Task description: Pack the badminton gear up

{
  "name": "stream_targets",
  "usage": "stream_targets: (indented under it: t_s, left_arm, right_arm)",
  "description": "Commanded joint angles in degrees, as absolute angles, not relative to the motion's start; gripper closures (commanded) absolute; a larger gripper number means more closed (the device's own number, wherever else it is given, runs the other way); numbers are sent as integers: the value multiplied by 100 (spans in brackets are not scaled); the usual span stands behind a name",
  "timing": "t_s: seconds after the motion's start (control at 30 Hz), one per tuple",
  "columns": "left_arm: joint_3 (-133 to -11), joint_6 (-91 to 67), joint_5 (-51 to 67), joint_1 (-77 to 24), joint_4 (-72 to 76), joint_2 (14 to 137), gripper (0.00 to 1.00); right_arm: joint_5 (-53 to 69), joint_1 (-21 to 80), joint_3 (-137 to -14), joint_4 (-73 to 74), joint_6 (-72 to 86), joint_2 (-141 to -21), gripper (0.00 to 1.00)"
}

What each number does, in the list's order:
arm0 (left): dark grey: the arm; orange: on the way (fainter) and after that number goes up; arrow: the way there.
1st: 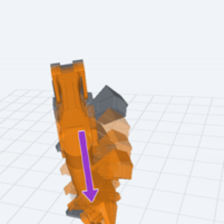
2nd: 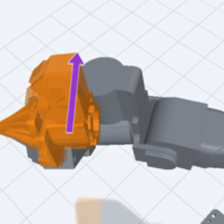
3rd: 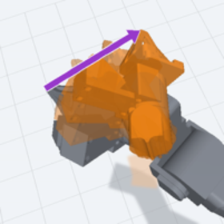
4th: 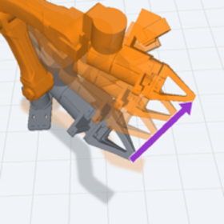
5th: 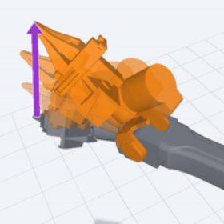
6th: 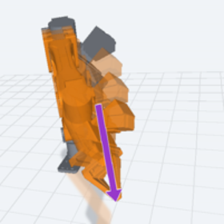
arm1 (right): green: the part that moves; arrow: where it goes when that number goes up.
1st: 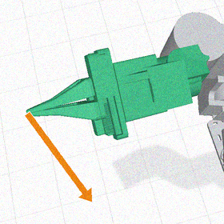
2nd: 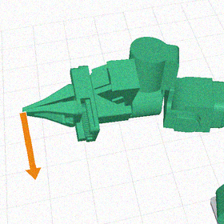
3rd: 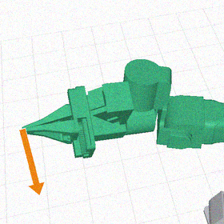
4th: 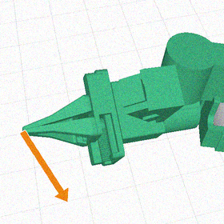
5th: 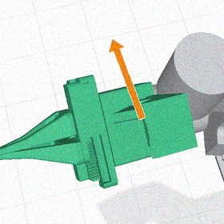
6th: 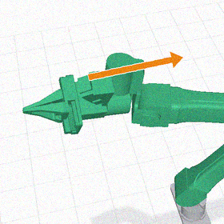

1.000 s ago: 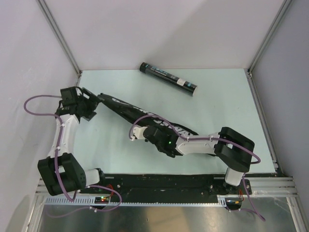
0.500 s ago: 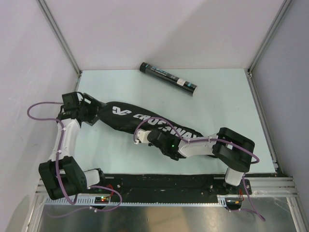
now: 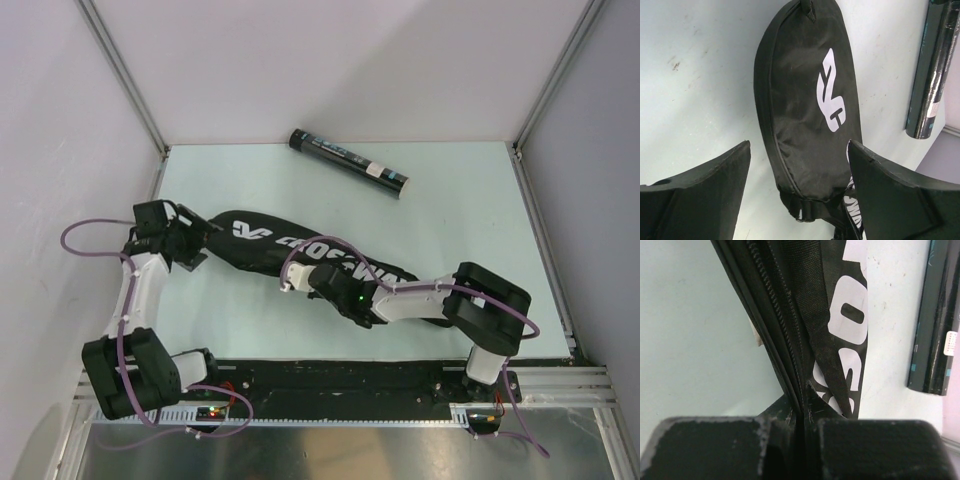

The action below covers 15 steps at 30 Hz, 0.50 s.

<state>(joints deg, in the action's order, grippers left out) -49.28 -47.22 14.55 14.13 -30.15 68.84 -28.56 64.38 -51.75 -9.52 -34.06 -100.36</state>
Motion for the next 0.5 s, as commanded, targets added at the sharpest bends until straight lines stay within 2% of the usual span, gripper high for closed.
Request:
stream_targets:
  t_s: [0.0,0.33,0.47]
  left_arm:
    - [-4838,-4582,1221,1458,-2987,6533,18]
    - [-4759,-4719,1781,1462,-2629,7252,26]
    - [-4819,-4746,2056,1462,-2460,7639,39]
  right_arm:
    - [-2500,6262,-5190,-1348,-2995,-9579,100]
    - [-2065,6229,-5125,-1311,-3036,-9468,100]
    - [-1679,6148,-5111,-1199,-2924,-9414,100]
